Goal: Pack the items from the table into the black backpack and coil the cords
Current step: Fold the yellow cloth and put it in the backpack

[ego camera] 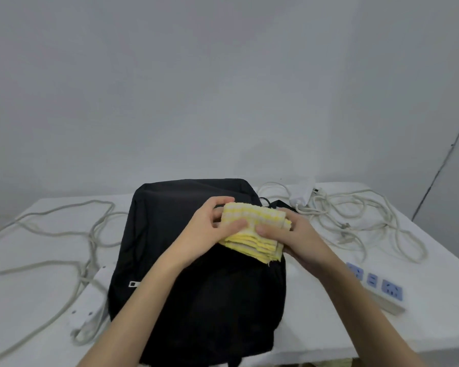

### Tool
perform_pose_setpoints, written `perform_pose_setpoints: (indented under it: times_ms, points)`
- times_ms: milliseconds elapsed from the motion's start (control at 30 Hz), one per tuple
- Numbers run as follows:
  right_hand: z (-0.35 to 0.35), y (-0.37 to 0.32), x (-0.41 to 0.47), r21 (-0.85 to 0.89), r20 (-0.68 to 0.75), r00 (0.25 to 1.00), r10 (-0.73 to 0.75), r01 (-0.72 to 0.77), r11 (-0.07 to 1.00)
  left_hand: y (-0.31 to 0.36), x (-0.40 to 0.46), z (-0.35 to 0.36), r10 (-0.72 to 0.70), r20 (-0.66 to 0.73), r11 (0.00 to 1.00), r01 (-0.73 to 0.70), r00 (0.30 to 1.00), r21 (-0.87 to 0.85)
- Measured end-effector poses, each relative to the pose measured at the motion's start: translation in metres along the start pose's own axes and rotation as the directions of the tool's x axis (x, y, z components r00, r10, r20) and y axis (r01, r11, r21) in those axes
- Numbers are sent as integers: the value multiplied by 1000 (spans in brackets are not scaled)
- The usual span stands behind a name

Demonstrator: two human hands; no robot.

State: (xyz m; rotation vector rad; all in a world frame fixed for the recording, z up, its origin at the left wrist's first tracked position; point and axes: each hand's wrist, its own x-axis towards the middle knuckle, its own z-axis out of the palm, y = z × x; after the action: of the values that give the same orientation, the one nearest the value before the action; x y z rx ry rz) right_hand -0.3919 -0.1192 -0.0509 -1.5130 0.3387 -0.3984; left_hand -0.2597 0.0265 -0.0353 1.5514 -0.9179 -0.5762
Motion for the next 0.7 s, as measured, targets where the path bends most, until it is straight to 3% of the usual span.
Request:
perform_pose_setpoints:
  times_ms: [67, 200, 333, 433, 533, 600, 700]
  points:
    - [10, -4, 4, -106, 27, 1000, 10, -7, 994, -3, -2, -21, 5, 38, 998, -8, 999, 64]
    - [34, -16, 8, -397, 267, 953, 143, -26, 917, -5, -11, -53, 29, 81, 984, -42, 996, 172]
    - [68, -17, 19, -497, 221, 969, 114, 11, 868, -6, -18, -72, 97, 97, 978, -113, 991, 174]
    - [89, -10, 26, -428, 171, 981, 89, -7, 904, -12, -20, -92, 114, -30, 989, -110, 993, 97]
    - [92, -4, 31, -288, 4, 998, 58, -55, 956, -28, -28, -114, 94, -107, 991, -82, 990, 108]
    - [90, 0, 34, -170, -117, 991, 61, -81, 982, -41, -39, -128, 79, -20, 962, -71, 997, 264]
    - [87, 1, 35, 25, -230, 967, 104, -101, 995, -58, -60, -138, 14, 323, 873, -169, 946, 458]
